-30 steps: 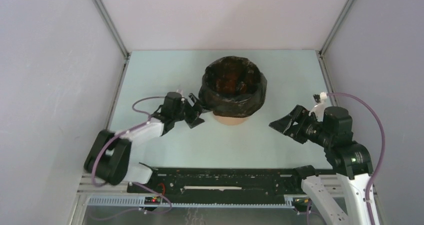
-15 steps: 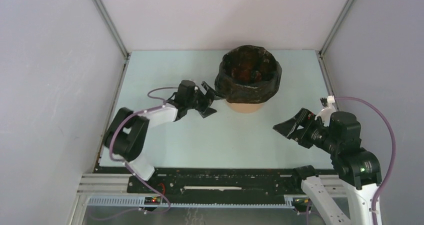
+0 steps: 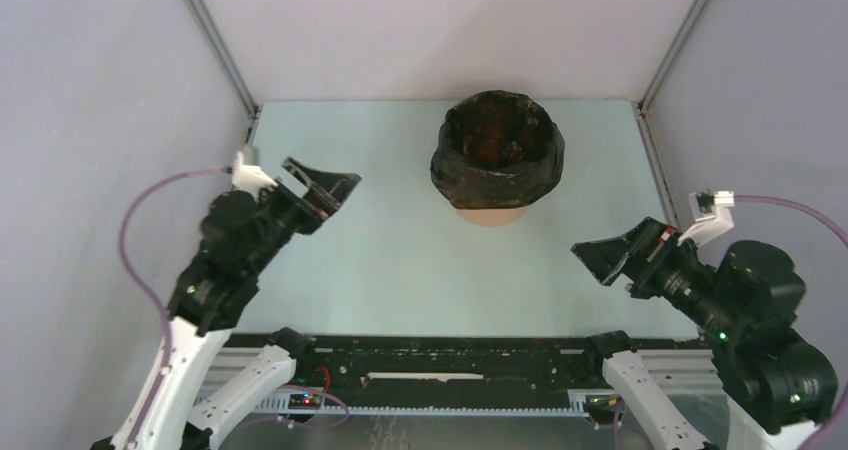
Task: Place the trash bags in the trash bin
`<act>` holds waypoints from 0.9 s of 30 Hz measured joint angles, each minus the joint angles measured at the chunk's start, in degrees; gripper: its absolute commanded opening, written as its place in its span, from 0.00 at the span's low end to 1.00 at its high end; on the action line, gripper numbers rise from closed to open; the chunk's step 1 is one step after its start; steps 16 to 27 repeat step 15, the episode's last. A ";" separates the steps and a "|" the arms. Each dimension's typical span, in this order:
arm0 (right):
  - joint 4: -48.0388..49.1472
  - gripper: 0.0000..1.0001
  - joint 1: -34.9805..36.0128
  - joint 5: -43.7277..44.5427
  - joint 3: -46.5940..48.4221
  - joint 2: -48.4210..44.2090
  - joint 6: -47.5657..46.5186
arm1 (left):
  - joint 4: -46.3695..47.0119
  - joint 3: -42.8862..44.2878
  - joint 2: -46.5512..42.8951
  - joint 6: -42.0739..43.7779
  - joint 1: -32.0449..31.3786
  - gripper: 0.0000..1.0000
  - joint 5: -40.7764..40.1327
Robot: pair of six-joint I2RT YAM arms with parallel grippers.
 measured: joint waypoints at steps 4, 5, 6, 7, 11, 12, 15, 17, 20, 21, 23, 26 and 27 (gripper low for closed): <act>-0.63 0.99 0.00 0.07 5.62 0.24 -2.19 | -5.46 14.16 1.31 9.27 0.00 1.00 -3.06; -0.66 1.00 0.00 0.13 6.88 0.46 -2.62 | -6.67 17.79 1.99 11.74 0.00 1.00 -3.65; -0.68 1.00 0.00 0.15 8.04 0.81 -3.04 | -7.85 21.14 2.56 14.01 0.00 1.00 -4.31; -0.63 1.00 0.00 0.11 9.16 1.22 -3.39 | -9.07 24.35 3.10 16.15 0.00 1.00 -4.87; -0.59 0.99 0.00 0.04 11.08 2.86 -4.04 | -12.35 33.20 4.00 22.58 0.00 1.00 -6.88; -0.57 1.00 0.00 0.07 11.39 3.37 -4.22 | -12.90 34.56 3.91 23.98 0.00 1.00 -7.50; -0.24 1.00 0.00 0.44 11.56 4.07 -4.42 | -14.05 35.30 3.58 26.01 0.00 1.00 -8.85; -0.24 1.00 0.00 0.44 11.56 4.07 -4.42 | -14.05 35.30 3.58 26.01 0.00 1.00 -8.85; -0.24 1.00 0.00 0.44 11.56 4.07 -4.42 | -14.05 35.30 3.58 26.01 0.00 1.00 -8.85; -0.24 1.00 0.00 0.44 11.56 4.07 -4.42 | -14.05 35.30 3.58 26.01 0.00 1.00 -8.85; -0.24 1.00 0.00 0.44 11.56 4.07 -4.42 | -14.05 35.30 3.58 26.01 0.00 1.00 -8.85; -0.24 1.00 0.00 0.44 11.56 4.07 -4.42 | -14.05 35.30 3.58 26.01 0.00 1.00 -8.85; -0.24 1.00 0.00 0.44 11.56 4.07 -4.42 | -14.05 35.30 3.58 26.01 0.00 1.00 -8.85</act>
